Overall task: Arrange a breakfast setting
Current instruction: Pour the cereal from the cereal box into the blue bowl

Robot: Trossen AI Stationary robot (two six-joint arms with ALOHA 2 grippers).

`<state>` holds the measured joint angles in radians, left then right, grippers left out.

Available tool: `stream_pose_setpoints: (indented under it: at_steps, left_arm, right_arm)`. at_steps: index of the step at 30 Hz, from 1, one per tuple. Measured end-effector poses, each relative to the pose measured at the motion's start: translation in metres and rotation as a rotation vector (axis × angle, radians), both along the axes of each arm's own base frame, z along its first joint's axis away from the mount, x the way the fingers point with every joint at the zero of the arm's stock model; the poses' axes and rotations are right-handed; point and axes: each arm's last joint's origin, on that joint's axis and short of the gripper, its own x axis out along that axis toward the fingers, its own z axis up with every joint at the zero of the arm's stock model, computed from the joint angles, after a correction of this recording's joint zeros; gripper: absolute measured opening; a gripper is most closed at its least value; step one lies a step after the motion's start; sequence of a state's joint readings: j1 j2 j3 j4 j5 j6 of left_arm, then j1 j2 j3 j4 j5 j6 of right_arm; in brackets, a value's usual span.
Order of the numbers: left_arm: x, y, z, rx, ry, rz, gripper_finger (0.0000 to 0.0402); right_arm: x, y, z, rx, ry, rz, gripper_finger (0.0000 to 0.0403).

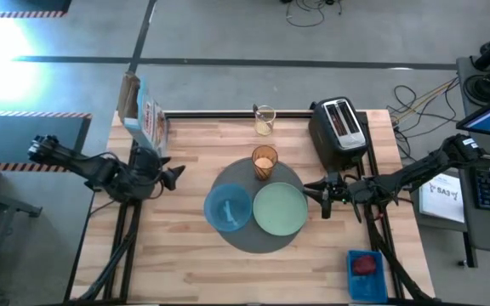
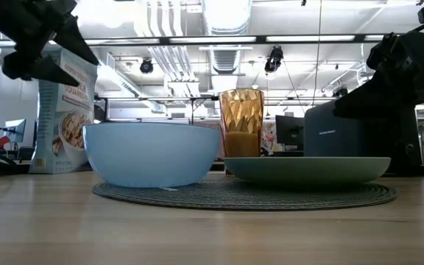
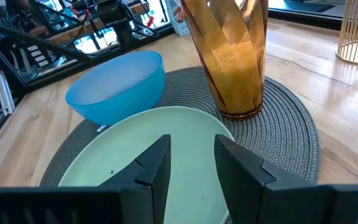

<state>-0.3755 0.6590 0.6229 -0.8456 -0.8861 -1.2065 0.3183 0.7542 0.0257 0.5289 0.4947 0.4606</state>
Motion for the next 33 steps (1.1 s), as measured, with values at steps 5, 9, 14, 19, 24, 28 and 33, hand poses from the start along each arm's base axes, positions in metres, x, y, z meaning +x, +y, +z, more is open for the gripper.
stream_pose_setpoints:
  at_steps: [5,9,14,19,24,28,33]
  left_arm:
    - [-0.007,0.002,0.013,-0.066,0.088,-0.009,0.0352]
    - [-0.014,0.005,0.02,-0.09,0.172,0.038,0.0352]
    - [-0.02,0.007,0.022,-0.113,0.265,0.107,0.0352]
    - [-0.023,0.008,0.014,-0.111,0.357,0.181,0.0351]
    - [-0.02,0.011,0.011,-0.076,0.388,0.258,0.0346]
    - [-0.018,0.016,0.008,-0.059,0.423,0.355,0.0345]
    - [-0.012,0.023,0.005,-0.054,0.458,0.443,0.0345]
  right_arm:
    - [0.0,0.0,0.0,0.0,0.0,0.0,0.0114]
    - [0.0,0.0,0.0,0.0,0.0,0.0,0.0114]
    - [0.0,0.0,0.0,0.0,0.0,0.0,0.0114]
    - [0.0,0.0,0.0,0.0,0.0,0.0,0.0114]
    - [0.0,0.0,0.0,0.0,0.0,0.0,0.0114]
    - [0.0,0.0,0.0,0.0,0.0,0.0,0.0114]
    - [0.0,0.0,0.0,0.0,0.0,0.0,0.0114]
